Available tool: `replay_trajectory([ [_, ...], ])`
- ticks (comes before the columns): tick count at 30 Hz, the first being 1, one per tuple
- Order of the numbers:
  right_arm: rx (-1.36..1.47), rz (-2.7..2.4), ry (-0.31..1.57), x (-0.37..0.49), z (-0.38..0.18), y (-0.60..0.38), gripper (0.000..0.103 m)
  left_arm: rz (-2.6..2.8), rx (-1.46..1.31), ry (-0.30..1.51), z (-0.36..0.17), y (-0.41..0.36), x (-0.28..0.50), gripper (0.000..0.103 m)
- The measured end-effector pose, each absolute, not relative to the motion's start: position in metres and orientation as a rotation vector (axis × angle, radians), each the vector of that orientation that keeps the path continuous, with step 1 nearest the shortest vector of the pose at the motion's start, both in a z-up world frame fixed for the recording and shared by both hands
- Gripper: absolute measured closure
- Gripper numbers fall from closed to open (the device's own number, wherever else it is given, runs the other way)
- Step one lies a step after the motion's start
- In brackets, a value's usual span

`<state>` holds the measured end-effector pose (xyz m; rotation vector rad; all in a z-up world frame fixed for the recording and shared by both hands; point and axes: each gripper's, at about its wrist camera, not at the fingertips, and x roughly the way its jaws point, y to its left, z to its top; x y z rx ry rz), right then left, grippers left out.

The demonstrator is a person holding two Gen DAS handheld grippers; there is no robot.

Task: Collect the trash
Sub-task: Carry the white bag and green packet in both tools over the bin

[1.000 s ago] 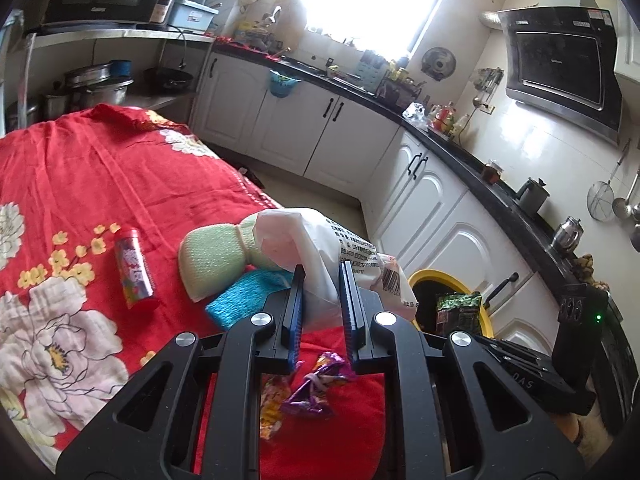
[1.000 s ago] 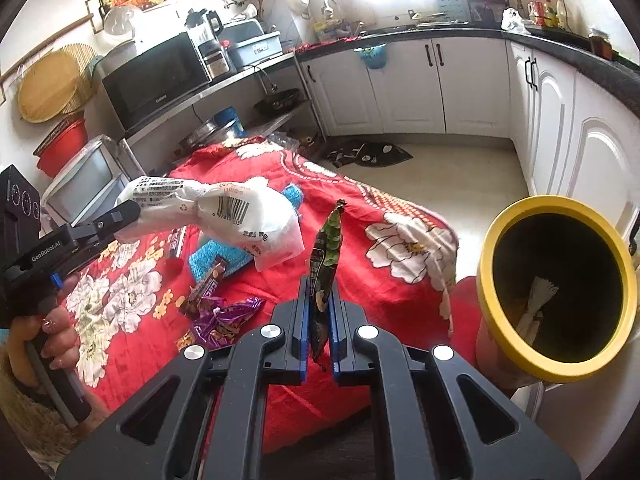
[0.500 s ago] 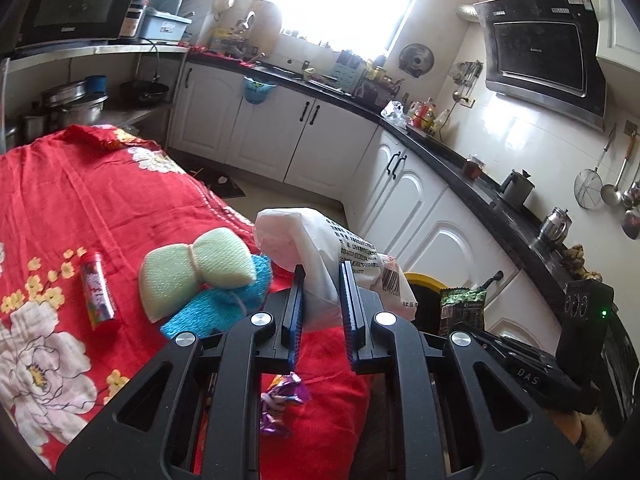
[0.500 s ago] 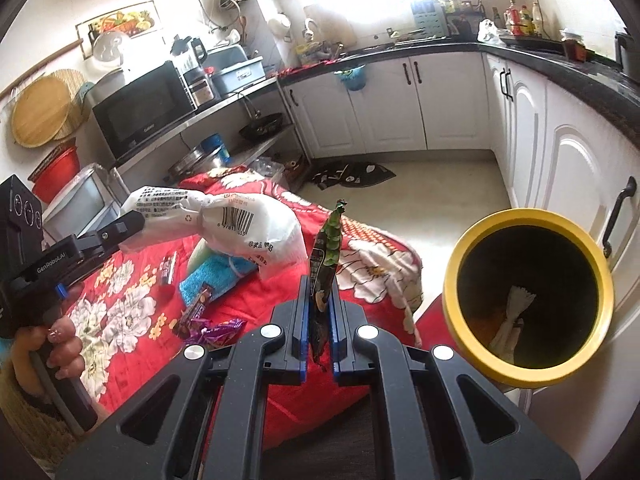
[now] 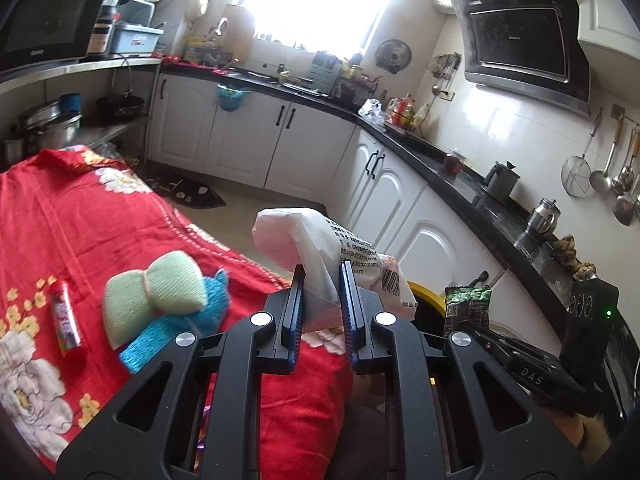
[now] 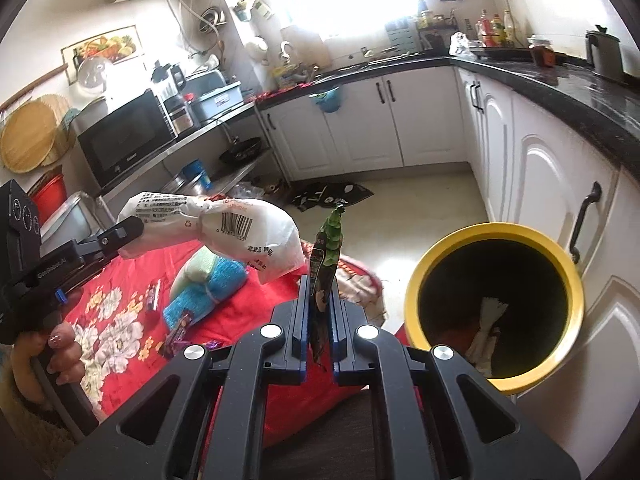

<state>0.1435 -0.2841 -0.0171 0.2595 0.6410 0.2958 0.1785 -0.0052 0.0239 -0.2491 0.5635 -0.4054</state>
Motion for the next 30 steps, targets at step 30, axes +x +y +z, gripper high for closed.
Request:
replay_trajectory([
  [30, 0.357, 0.08, 0.551, 0.134, -0.008, -0.386, 0.095, -0.567, -0.125, 0.568, 0.028, -0.122, 0.209, 0.091],
])
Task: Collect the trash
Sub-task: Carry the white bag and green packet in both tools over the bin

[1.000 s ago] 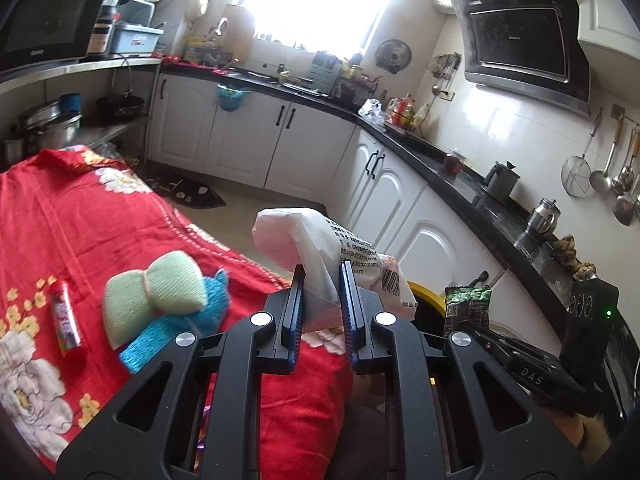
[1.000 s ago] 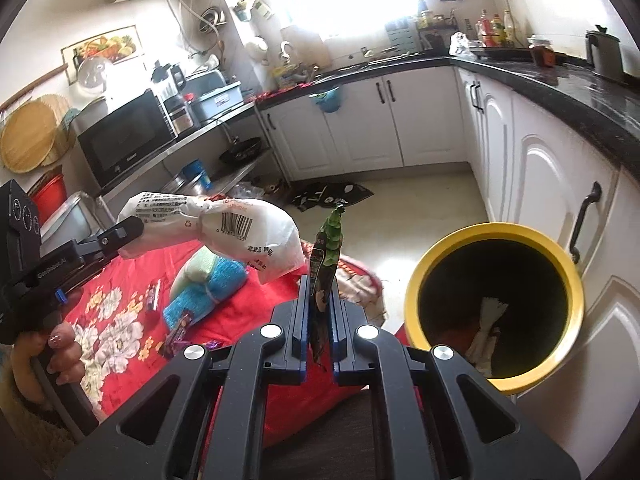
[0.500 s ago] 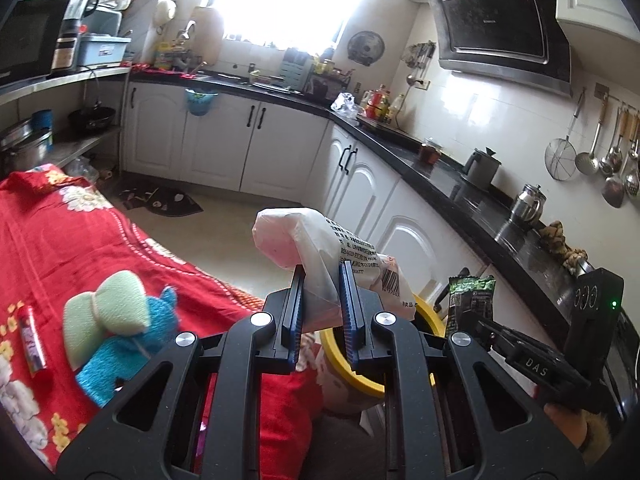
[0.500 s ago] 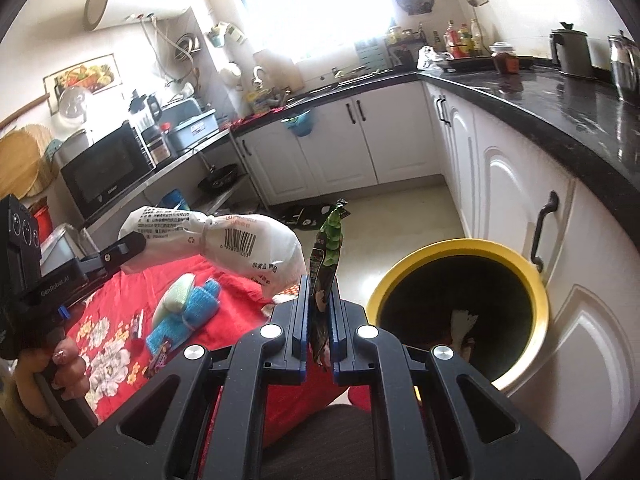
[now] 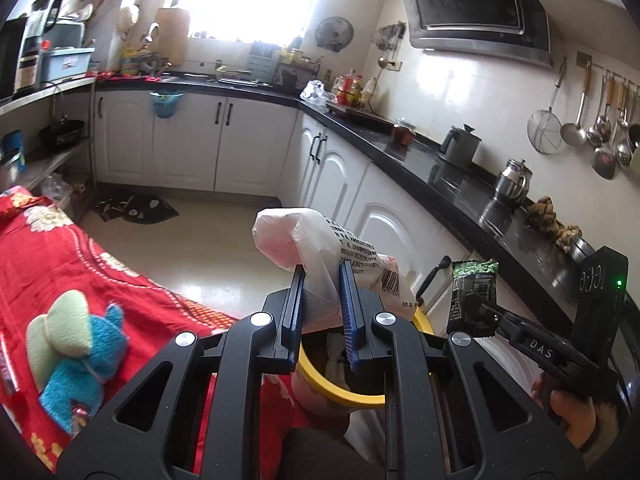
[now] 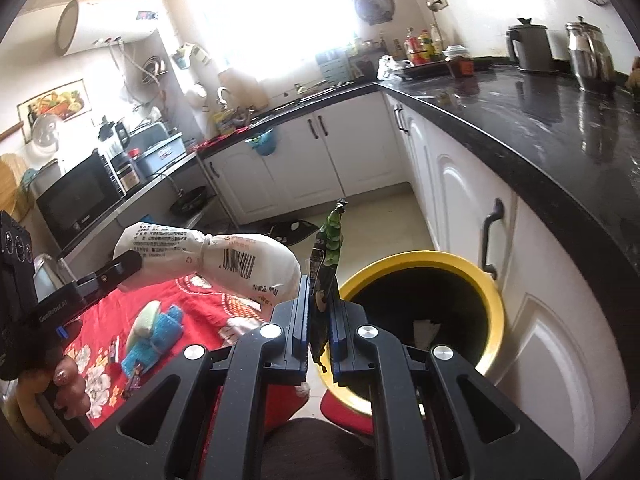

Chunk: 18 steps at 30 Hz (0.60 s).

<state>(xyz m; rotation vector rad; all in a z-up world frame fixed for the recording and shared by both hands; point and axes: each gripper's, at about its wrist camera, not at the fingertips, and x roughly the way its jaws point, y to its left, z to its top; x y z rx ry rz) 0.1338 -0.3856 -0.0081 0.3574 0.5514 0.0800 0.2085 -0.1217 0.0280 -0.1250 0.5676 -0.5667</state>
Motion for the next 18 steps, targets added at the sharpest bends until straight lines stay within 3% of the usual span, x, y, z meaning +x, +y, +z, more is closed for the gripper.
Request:
replay_trajectory([
  [18, 0.285, -0.036, 0.585, 0.139, -0.028, -0.4, 0.095, -0.604, -0.086, 0.63, 0.001, -0.163, 0.228, 0.091],
])
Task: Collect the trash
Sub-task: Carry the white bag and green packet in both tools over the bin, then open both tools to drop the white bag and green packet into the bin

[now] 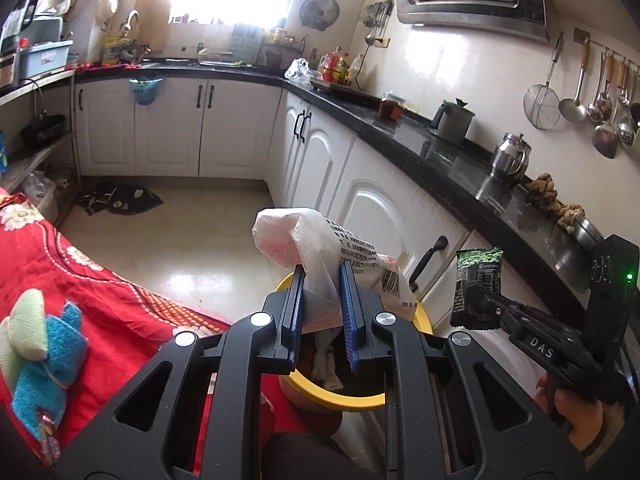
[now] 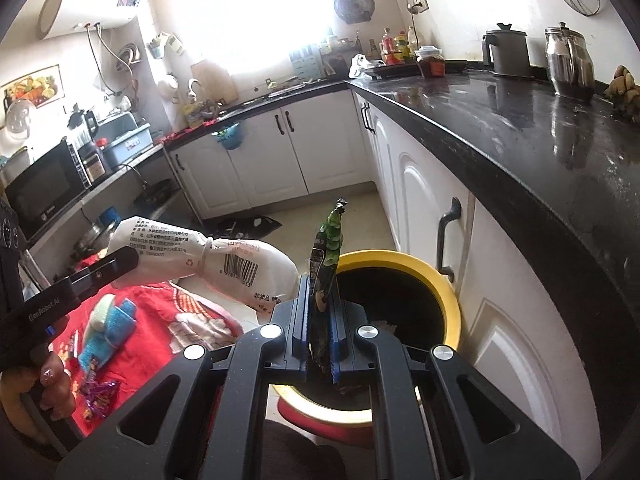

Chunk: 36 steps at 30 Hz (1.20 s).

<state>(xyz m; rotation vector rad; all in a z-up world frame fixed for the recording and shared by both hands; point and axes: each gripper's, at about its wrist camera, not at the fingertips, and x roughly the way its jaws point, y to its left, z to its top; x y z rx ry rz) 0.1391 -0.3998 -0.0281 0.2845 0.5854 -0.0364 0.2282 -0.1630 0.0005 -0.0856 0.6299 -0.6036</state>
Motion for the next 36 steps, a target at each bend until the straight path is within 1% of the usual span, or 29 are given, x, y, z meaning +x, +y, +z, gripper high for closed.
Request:
replay_trajectory([
  [16, 0.276, -0.074, 0.725, 0.166, -0.087, -0.406, 0.095, -0.573, -0.064, 0.749, -0.051, -0.194, 0.256, 0.091],
  [18, 0.277, -0.078, 0.737, 0.168, -0.093, -0.407, 0.092, -0.574, -0.059, 0.758, -0.055, -0.197, 0.257, 0.091],
  [22, 0.277, -0.087, 0.75, 0.172, -0.102, -0.41, 0.092, -0.573, -0.056, 0.781, -0.064, -0.202, 0.262, 0.09],
  [23, 0.277, -0.088, 0.754, 0.172, -0.104, -0.411, 0.091, -0.573, -0.057, 0.787, -0.066, -0.203, 0.263, 0.09],
  [25, 0.276, -0.094, 0.76, 0.174, -0.107, -0.411, 0.086, -0.574, -0.059, 0.799, -0.07, -0.205, 0.265, 0.089],
  [26, 0.274, -0.104, 0.761, 0.175, -0.109, -0.412, 0.078, -0.575, -0.059, 0.803, -0.072, -0.205, 0.266, 0.089],
  [27, 0.272, -0.109, 0.761, 0.175, -0.11, -0.412, 0.071, -0.575, -0.059, 0.811, -0.074, -0.206, 0.267, 0.087],
  [28, 0.271, -0.112, 0.762, 0.175, -0.111, -0.413, 0.068, -0.573, -0.06, 0.816, -0.076, -0.207, 0.267, 0.085],
  [29, 0.269, -0.119, 0.761, 0.175, -0.112, -0.414, 0.063, -0.571, -0.066, 0.824, -0.078, -0.206, 0.268, 0.077],
  [30, 0.268, -0.122, 0.76, 0.174, -0.111, -0.415, 0.062, -0.57, -0.072, 0.829, -0.079, -0.205, 0.269, 0.072],
  [31, 0.267, -0.124, 0.757, 0.174, -0.11, -0.415, 0.061, -0.566, -0.074, 0.83, -0.079, -0.204, 0.269, 0.063],
  [32, 0.265, -0.128, 0.753, 0.173, -0.109, -0.415, 0.057, -0.561, -0.076, 0.831, -0.079, -0.203, 0.269, 0.057],
  [33, 0.261, -0.133, 0.749, 0.173, -0.108, -0.415, 0.054, -0.557, -0.076, 0.828, -0.078, -0.201, 0.269, 0.055],
  [34, 0.255, -0.138, 0.743, 0.172, -0.107, -0.414, 0.052, -0.552, -0.076, 0.822, -0.077, -0.2, 0.268, 0.05],
  [35, 0.251, -0.141, 0.738, 0.172, -0.105, -0.414, 0.049, -0.548, -0.077, 0.817, -0.075, -0.199, 0.268, 0.041],
  [36, 0.247, -0.144, 0.732, 0.171, -0.104, -0.413, 0.048, -0.544, -0.079, 0.81, -0.073, -0.197, 0.268, 0.036],
])
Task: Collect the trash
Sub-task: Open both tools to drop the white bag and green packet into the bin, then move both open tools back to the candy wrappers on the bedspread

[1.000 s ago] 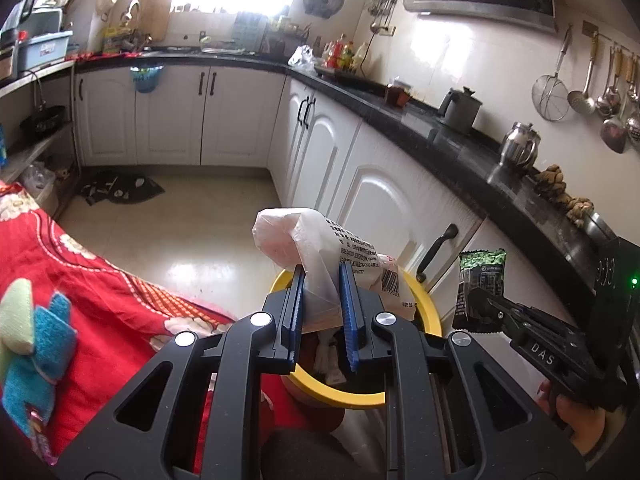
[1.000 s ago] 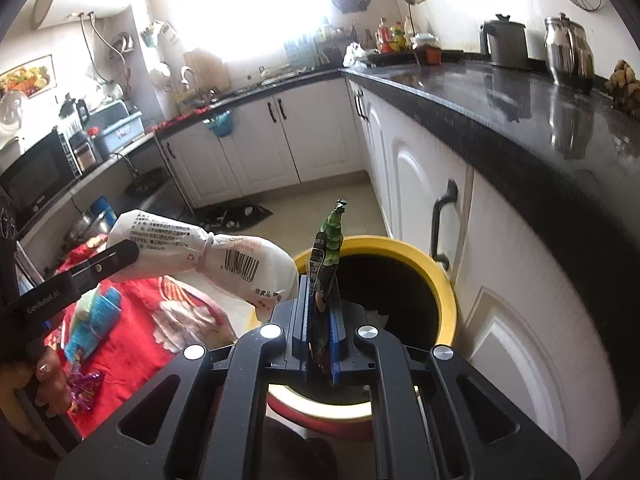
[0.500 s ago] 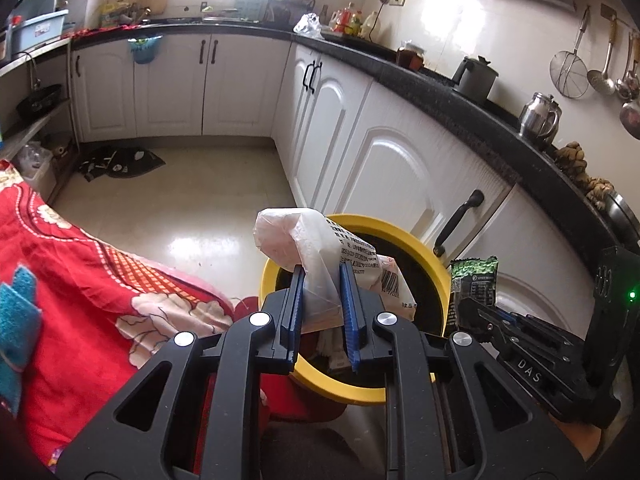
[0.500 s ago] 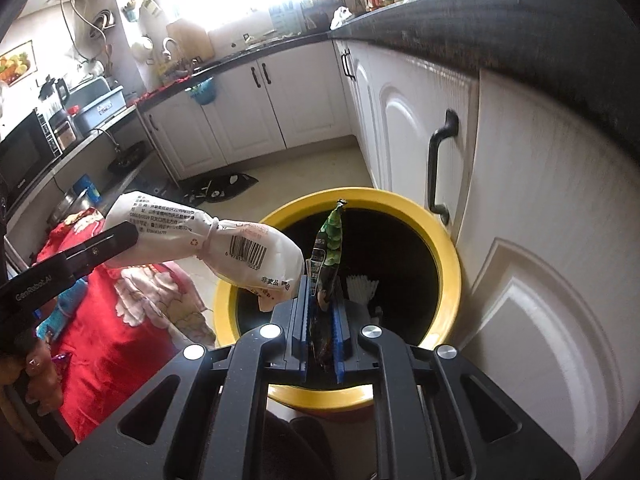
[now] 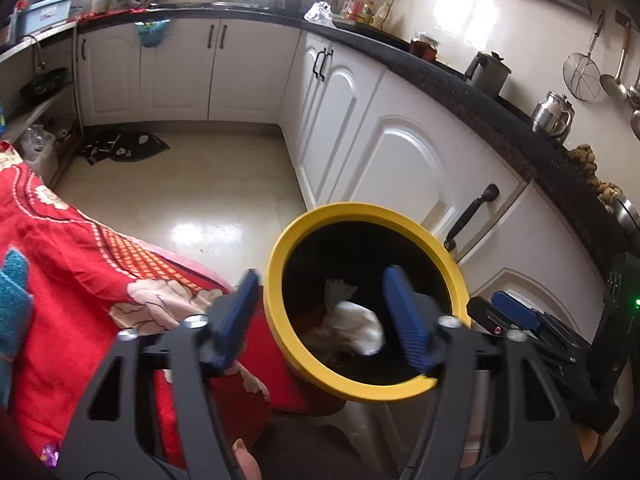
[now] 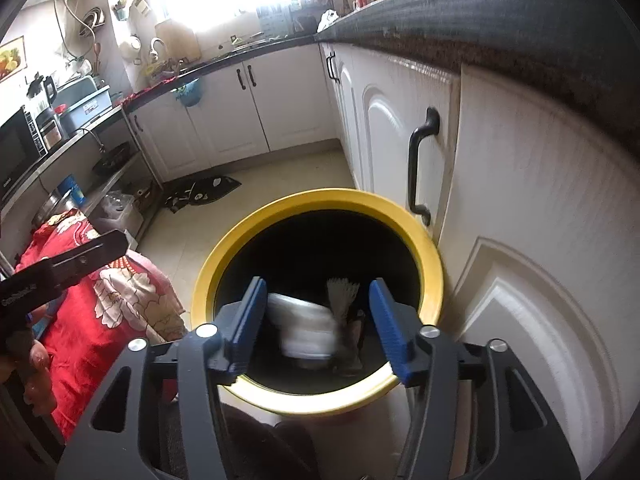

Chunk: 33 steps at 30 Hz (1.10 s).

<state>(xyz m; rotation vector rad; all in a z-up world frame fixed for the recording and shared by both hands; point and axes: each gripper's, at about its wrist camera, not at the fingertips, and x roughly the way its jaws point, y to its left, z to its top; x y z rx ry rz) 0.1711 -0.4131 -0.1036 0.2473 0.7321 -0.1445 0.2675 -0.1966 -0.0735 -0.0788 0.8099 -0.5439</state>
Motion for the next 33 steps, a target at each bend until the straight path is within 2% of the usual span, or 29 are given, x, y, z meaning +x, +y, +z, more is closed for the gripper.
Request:
replay_trajectory([
  [2, 0.244, -0.144, 0.725, 0.171, -0.102, -0.412, 0.042, -0.536, -0.087, 0.802, -0.07, -0.192, 0.266, 0.02],
  [4, 0.24, -0.146, 0.715, 0.169, -0.1, -0.41, 0.039, -0.531, -0.093, 0.797, -0.067, -0.189, 0.265, 0.011],
  [9, 0.229, -0.146, 0.685, 0.168, -0.09, -0.407, 0.03, -0.512, -0.097, 0.777, -0.056, -0.178, 0.258, 0.011],
  [18, 0.205, -0.126, 0.624, 0.158, -0.067, -0.395, 0.023, -0.482, -0.121, 0.723, -0.036, -0.156, 0.243, 0.011],
  [33, 0.168, -0.067, 0.556, 0.146, -0.037, -0.367, 0.018, -0.422, -0.167, 0.659, -0.014, -0.117, 0.225, 0.011],
])
